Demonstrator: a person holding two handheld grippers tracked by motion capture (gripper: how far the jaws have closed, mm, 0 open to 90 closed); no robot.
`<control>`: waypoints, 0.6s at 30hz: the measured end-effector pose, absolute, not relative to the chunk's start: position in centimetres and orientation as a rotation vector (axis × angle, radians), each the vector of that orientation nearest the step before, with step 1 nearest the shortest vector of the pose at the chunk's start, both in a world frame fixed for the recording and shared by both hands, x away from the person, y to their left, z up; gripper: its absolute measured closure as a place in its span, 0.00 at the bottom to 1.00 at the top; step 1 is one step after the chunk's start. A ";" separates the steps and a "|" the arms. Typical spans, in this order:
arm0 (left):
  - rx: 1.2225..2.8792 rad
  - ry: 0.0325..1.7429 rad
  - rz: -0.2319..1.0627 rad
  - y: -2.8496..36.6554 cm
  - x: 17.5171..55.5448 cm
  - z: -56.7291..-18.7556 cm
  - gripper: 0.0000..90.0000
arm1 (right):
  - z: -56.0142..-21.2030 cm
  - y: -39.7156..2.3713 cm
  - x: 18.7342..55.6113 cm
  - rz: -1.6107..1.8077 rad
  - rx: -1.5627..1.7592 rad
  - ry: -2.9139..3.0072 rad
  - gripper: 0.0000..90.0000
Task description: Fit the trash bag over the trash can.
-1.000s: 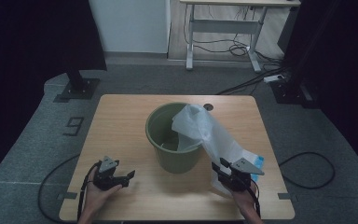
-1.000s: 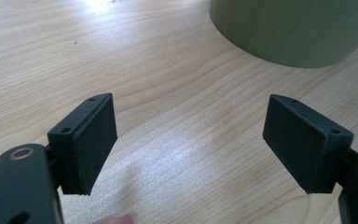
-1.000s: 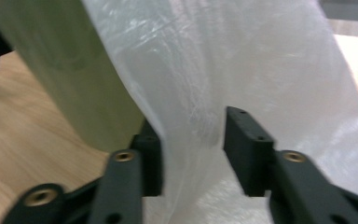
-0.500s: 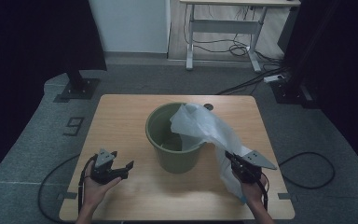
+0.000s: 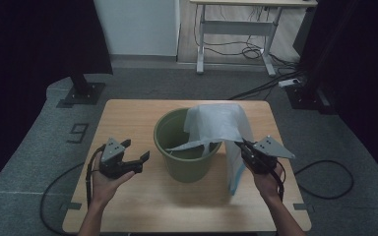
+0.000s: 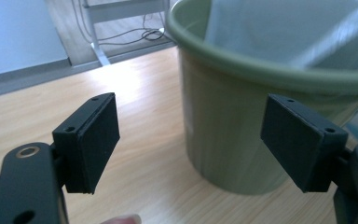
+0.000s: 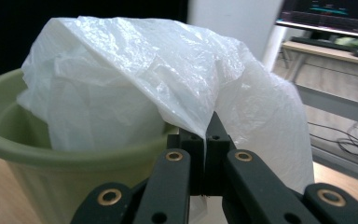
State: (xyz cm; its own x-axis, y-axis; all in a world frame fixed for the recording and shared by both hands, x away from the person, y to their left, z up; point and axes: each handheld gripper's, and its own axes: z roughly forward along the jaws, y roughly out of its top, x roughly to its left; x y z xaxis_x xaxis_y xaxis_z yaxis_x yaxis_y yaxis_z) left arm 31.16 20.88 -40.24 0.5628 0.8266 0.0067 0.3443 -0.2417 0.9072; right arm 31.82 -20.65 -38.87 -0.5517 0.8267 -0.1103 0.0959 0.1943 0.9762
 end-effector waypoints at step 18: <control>1.825 0.986 0.578 20.3 32.1 -40.3 0.22 | -44.8 -20.0 29.3 1.426 1.081 1.785 0.28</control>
